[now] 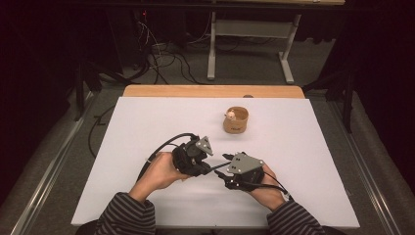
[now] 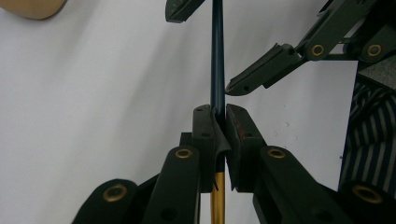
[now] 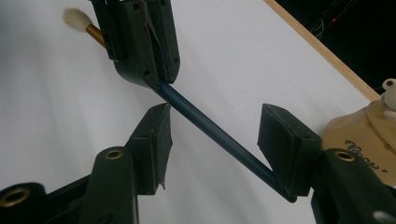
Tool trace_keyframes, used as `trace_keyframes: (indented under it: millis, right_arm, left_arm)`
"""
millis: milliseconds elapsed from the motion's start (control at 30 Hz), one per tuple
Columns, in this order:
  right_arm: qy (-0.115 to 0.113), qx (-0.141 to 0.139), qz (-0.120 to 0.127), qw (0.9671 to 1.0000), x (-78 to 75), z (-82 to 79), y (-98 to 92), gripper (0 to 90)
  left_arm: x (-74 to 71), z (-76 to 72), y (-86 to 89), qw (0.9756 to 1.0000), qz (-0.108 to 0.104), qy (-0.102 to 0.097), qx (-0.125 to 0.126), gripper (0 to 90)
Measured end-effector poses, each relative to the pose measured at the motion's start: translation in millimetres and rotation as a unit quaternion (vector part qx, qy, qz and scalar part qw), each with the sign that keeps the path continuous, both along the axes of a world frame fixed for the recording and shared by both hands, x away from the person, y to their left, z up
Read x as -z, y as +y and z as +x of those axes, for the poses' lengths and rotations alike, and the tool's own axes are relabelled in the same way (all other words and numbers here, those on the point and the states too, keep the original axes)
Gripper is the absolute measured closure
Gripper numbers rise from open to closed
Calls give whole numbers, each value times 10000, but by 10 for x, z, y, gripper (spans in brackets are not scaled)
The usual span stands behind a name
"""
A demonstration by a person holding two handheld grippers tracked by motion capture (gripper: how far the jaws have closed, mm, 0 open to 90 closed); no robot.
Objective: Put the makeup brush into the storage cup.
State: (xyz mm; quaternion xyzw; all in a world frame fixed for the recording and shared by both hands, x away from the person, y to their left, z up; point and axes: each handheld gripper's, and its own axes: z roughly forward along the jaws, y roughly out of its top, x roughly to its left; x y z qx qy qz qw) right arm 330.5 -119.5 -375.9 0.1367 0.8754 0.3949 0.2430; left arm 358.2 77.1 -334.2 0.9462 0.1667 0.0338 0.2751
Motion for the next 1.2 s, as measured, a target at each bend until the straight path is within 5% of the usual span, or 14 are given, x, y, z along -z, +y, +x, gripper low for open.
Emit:
trace_keyframes:
  millis: [667, 1200]
  right_arm:
    - [-58, 47, -64, 10000, 5, -5, 25, 493]
    - [-286, -152, -310, 9990, 20, -24, 59, 629]
  left_arm:
    - [-31, -4, 26, 9999, -126, 19, -12, 830]
    - [-49, -18, 31, 9999, -118, -17, -23, 829]
